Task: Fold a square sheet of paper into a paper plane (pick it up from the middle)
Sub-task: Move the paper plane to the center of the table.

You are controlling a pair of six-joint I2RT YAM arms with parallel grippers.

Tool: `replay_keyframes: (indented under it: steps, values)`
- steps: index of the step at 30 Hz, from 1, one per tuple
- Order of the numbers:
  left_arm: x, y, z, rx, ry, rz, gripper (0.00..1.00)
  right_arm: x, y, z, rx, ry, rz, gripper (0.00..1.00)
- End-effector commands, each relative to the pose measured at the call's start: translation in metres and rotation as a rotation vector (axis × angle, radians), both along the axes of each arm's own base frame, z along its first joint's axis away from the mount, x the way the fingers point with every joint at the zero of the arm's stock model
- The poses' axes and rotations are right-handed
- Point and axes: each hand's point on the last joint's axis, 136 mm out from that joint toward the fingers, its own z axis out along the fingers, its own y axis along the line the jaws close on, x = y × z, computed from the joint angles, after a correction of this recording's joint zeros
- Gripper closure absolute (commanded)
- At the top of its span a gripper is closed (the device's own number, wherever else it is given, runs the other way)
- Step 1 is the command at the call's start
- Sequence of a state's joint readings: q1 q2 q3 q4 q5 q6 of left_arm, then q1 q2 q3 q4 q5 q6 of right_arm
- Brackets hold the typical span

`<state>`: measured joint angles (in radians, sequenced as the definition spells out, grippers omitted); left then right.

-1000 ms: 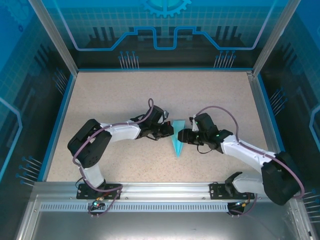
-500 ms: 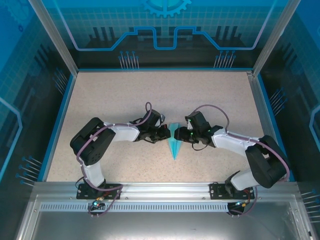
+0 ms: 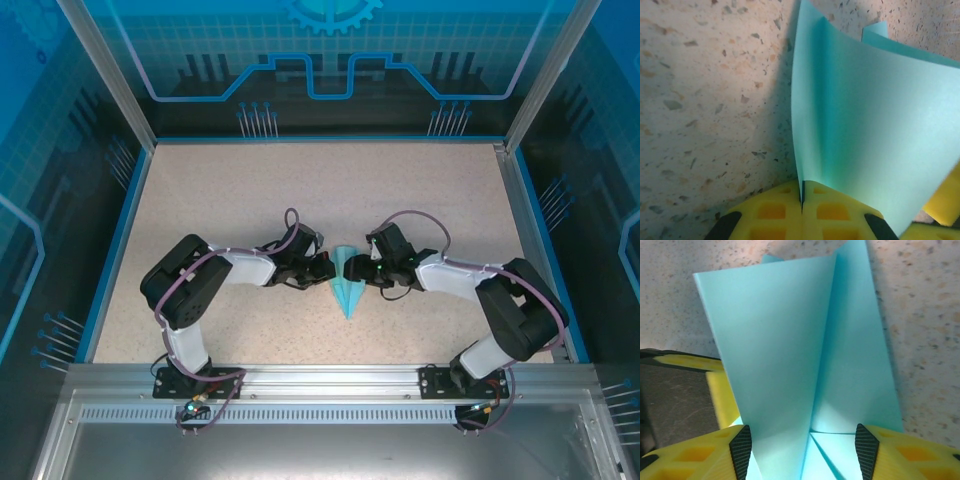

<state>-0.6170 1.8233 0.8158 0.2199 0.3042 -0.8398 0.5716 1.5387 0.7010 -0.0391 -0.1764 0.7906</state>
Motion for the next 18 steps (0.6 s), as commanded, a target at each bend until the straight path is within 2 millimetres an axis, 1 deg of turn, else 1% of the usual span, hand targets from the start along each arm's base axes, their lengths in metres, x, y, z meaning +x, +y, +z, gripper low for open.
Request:
replay_keyframes:
  steps: [1, 4, 5, 10, 18]
  values:
    - [0.0, 0.011, -0.01, 0.026, 0.018, 0.031, 1.0, -0.007, 0.016, 0.008, 0.071, 0.001, 0.047, 0.38]
    - [0.001, 0.011, -0.008, 0.024, 0.014, 0.031, 1.0, -0.017, 0.018, 0.01, 0.071, 0.012, 0.065, 0.36]
    - [0.0, 0.011, -0.008, 0.023, 0.015, 0.031, 1.0, -0.022, 0.017, 0.009, 0.064, 0.021, 0.068, 0.35]
    - [0.0, 0.01, -0.008, 0.019, 0.014, 0.027, 1.0, -0.031, 0.008, 0.013, 0.024, 0.013, 0.062, 0.33]
    - [0.0, 0.009, -0.008, 0.016, 0.016, 0.022, 1.0, -0.045, 0.016, 0.009, 0.019, 0.03, 0.129, 0.32]
